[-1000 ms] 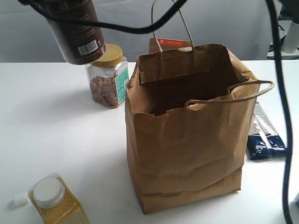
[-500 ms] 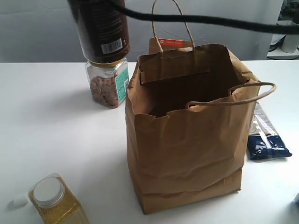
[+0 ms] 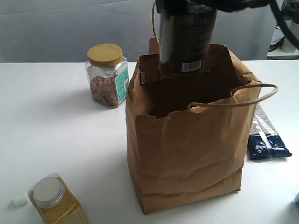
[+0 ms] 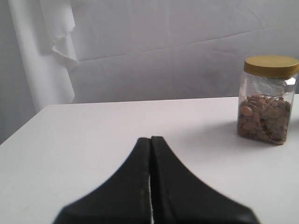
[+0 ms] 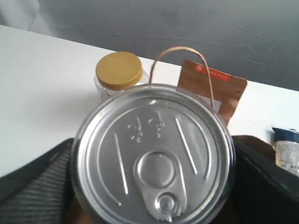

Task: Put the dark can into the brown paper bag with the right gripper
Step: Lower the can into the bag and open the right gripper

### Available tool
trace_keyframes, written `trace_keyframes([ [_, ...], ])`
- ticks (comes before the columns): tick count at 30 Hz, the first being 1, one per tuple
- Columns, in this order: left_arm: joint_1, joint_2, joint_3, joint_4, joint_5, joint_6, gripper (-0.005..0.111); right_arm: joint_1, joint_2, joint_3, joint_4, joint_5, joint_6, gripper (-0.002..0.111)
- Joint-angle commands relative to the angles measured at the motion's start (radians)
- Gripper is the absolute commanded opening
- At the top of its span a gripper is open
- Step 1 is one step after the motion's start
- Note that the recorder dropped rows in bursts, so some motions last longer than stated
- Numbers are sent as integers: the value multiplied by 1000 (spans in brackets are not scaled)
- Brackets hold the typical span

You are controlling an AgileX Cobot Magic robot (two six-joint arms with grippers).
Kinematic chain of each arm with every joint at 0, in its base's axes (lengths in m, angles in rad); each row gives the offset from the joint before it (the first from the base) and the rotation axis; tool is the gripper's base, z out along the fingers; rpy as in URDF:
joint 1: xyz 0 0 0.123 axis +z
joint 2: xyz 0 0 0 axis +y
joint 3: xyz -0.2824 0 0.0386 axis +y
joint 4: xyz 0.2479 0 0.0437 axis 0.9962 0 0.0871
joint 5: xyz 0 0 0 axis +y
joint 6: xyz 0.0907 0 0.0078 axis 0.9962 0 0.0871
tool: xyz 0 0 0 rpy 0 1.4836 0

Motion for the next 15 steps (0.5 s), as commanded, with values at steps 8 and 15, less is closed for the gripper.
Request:
trace_keyframes([
  [8, -6, -3, 4, 4, -1, -4, 0, -116, -36, 232, 118, -250, -14, 18],
  [15, -6, -3, 4, 4, -1, -4, 0, -116, -36, 247, 122, -254, -14, 77],
])
